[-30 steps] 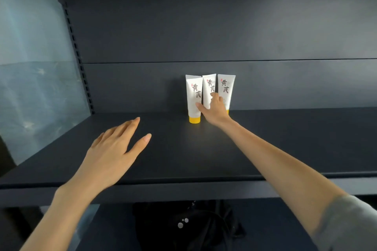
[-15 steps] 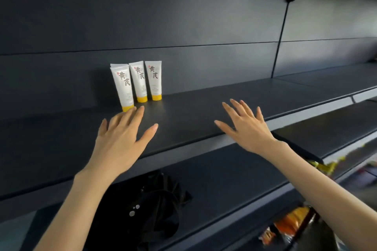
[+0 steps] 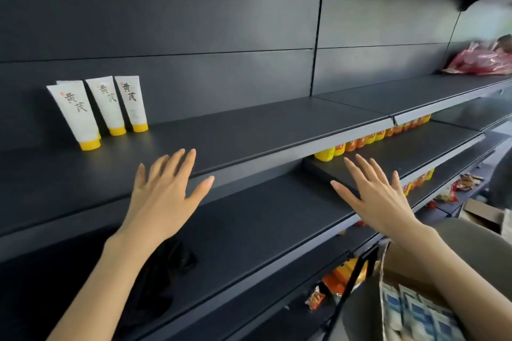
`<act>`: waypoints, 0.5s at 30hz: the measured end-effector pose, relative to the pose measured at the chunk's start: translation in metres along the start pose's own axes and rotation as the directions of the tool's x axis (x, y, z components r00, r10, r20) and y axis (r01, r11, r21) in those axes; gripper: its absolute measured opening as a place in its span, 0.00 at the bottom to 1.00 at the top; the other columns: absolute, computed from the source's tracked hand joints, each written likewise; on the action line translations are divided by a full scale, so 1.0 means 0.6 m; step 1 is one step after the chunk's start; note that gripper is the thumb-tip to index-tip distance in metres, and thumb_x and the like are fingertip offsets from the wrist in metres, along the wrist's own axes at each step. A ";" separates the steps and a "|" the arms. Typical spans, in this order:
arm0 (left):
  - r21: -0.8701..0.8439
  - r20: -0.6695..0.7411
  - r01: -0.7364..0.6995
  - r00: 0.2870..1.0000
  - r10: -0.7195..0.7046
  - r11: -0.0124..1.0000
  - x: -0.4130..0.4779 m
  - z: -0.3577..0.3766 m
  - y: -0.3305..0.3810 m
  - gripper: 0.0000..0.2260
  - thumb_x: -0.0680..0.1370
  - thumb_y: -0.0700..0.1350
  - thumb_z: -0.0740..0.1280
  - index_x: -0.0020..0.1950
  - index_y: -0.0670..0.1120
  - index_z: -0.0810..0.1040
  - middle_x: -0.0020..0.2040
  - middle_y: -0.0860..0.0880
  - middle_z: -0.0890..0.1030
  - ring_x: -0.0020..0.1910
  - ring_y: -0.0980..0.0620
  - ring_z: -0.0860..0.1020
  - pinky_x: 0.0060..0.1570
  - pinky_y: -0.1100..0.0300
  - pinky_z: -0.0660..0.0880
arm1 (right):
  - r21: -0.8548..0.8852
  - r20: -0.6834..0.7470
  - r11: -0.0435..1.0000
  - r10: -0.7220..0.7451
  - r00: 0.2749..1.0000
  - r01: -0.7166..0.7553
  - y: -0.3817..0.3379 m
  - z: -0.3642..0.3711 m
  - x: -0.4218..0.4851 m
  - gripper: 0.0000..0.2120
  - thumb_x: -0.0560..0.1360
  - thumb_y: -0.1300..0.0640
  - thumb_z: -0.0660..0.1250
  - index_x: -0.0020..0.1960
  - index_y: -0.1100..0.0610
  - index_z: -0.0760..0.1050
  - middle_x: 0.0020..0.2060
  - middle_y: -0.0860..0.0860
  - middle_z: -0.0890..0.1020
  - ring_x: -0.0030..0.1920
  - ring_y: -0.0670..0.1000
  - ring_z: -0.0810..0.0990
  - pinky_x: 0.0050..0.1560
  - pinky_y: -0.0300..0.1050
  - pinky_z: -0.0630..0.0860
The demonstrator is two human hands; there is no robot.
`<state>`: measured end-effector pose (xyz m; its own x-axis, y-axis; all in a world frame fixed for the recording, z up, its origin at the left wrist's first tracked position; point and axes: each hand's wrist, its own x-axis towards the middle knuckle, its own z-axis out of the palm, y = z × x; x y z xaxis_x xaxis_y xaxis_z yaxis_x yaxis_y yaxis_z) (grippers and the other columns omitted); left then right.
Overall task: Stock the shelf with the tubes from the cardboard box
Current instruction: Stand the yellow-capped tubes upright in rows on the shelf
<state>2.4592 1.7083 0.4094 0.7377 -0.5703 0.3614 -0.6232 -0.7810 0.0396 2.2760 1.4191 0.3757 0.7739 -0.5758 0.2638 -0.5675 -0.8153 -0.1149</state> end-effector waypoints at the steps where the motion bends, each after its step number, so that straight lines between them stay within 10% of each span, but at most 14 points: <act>1: 0.007 0.010 -0.009 1.000 0.009 1.000 -0.001 0.007 0.023 0.41 0.68 0.68 0.31 0.77 0.51 0.48 0.77 0.52 0.54 0.75 0.50 0.53 0.72 0.43 0.50 | -0.012 0.011 1.000 0.006 1.000 -0.006 0.021 0.001 -0.004 0.38 0.73 0.32 0.39 0.78 0.48 0.44 0.78 0.48 0.47 0.77 0.52 0.43 0.74 0.63 0.45; 15: 0.037 0.079 -0.232 0.970 0.228 0.972 -0.046 0.124 0.271 0.30 0.78 0.62 0.47 0.70 0.43 0.69 0.66 0.43 0.75 0.63 0.42 0.76 0.57 0.37 0.71 | 0.010 0.104 0.998 0.059 0.993 -0.060 0.231 0.061 -0.067 0.35 0.75 0.33 0.45 0.78 0.47 0.45 0.78 0.48 0.48 0.77 0.51 0.45 0.74 0.61 0.45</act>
<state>2.3566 1.5780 0.3363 0.5941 -0.7519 0.2858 -0.7672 -0.6364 -0.0797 2.1766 1.3273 0.3143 0.7641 -0.6261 0.1554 -0.6104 -0.7796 -0.1399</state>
